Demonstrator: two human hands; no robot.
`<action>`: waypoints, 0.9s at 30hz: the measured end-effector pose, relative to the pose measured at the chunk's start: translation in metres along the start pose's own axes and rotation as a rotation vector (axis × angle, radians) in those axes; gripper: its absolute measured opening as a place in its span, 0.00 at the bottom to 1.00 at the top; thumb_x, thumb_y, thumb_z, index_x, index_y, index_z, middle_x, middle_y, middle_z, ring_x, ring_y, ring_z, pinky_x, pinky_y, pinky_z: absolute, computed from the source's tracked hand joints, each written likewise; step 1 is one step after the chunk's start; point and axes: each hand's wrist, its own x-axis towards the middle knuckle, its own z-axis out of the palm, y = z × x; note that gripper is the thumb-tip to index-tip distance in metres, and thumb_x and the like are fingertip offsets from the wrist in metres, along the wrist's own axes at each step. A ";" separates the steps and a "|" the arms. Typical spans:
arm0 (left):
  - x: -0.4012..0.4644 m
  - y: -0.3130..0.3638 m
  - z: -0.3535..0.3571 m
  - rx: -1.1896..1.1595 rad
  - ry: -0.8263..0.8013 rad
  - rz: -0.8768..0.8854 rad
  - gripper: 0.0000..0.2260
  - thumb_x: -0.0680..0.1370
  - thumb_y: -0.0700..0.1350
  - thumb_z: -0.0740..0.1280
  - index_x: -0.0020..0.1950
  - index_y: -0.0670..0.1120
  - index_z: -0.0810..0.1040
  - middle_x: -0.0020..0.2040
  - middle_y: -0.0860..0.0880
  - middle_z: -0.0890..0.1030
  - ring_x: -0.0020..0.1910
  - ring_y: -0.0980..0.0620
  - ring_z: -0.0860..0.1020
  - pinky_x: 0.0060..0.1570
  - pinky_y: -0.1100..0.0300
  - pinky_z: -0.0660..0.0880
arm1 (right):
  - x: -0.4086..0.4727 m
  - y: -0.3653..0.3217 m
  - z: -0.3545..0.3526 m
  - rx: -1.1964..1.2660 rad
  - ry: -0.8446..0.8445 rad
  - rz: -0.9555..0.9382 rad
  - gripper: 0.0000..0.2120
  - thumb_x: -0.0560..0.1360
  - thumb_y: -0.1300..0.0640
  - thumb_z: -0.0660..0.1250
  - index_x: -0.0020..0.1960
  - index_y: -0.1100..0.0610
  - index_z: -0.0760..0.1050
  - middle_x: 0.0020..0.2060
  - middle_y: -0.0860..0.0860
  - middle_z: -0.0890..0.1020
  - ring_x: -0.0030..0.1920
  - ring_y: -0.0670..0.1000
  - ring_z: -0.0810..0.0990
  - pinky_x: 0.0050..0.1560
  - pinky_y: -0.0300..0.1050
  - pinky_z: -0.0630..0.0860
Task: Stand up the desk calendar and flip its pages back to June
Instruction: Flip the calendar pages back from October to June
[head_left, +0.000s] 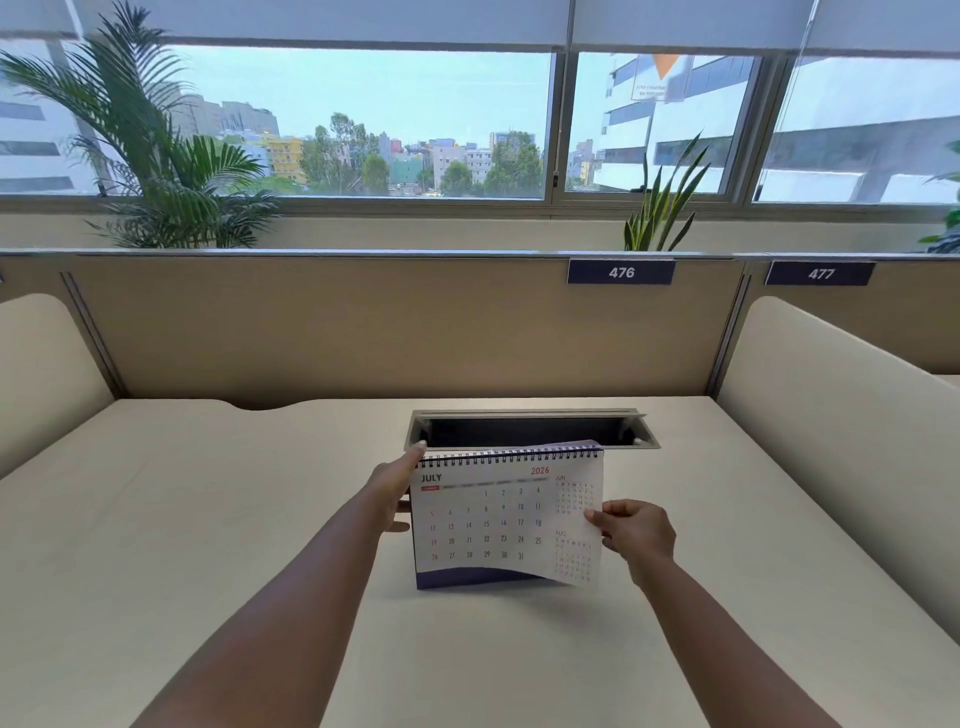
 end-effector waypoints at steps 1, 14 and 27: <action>0.000 0.000 0.000 0.003 -0.004 0.001 0.20 0.77 0.58 0.58 0.51 0.42 0.74 0.48 0.43 0.79 0.51 0.43 0.75 0.52 0.48 0.69 | 0.001 0.001 -0.002 -0.006 -0.023 -0.001 0.06 0.68 0.62 0.74 0.38 0.61 0.77 0.44 0.62 0.84 0.36 0.55 0.80 0.43 0.52 0.81; 0.010 -0.002 -0.009 -0.093 -0.068 -0.052 0.40 0.71 0.73 0.41 0.44 0.42 0.79 0.50 0.42 0.80 0.52 0.42 0.77 0.57 0.47 0.69 | 0.005 -0.018 -0.023 0.580 -0.895 0.098 0.36 0.67 0.27 0.51 0.56 0.53 0.79 0.56 0.60 0.82 0.58 0.61 0.80 0.54 0.58 0.79; 0.011 -0.007 -0.012 -0.094 -0.114 0.005 0.45 0.67 0.76 0.39 0.47 0.42 0.80 0.47 0.42 0.80 0.52 0.42 0.75 0.54 0.45 0.69 | -0.001 -0.053 0.001 0.640 -0.920 -0.065 0.36 0.66 0.27 0.44 0.63 0.45 0.72 0.66 0.50 0.73 0.53 0.57 0.78 0.45 0.48 0.78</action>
